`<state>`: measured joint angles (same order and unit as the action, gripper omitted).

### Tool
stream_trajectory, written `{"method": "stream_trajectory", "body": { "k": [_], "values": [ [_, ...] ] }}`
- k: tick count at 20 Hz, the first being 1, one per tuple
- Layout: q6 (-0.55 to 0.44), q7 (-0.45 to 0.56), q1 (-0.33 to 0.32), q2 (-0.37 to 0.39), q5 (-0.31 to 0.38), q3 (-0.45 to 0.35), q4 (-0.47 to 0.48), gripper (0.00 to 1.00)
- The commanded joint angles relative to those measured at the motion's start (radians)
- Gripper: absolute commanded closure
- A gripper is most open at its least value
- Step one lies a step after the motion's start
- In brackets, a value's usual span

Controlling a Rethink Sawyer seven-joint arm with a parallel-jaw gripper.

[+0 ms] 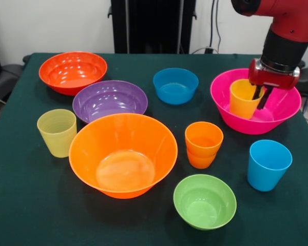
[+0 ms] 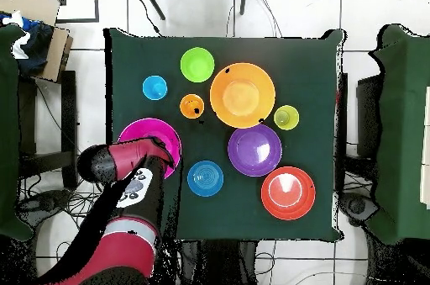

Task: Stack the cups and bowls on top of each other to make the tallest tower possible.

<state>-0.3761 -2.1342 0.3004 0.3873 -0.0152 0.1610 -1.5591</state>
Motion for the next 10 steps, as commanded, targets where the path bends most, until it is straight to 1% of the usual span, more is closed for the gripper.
{"method": "stream_trajectory", "body": {
  "k": [1, 10],
  "values": [
    [0.062, -0.059, 0.01, -0.051, 0.048, -0.045, 0.076, 1.0],
    [0.067, -0.066, 0.02, -0.061, 0.043, -0.034, 0.084, 1.0]
  ]
}}
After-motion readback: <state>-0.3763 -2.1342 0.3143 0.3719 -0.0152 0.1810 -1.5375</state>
